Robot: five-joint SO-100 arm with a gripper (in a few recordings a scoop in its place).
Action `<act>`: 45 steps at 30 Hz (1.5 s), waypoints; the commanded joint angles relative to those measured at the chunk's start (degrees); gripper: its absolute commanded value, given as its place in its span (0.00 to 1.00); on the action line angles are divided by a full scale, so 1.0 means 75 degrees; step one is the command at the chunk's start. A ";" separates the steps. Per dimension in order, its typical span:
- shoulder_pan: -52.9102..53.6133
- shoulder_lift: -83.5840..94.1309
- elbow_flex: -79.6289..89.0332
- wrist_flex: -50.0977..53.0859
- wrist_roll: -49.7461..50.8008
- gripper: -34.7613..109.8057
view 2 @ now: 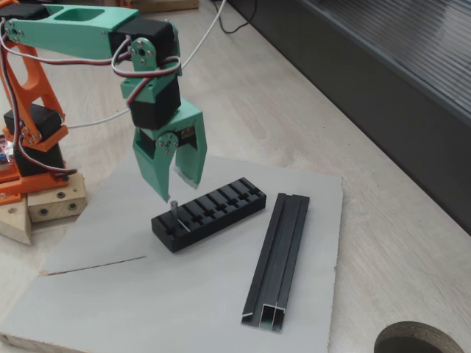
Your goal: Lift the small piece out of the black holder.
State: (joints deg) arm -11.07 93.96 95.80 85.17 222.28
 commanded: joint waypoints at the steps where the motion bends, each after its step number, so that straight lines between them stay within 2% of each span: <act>1: -0.0105 0.0070 0.0445 -0.0023 0.0059 0.48; 34: -0.0105 -0.0480 0.0480 -0.0117 -0.0012 0.48; 41: -0.0105 -0.0492 0.0527 -0.0961 0.0000 0.48; 45: -0.0117 -0.0480 0.0609 -0.0891 0.0000 0.48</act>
State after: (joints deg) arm -11.16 89.74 99.93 78.31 222.28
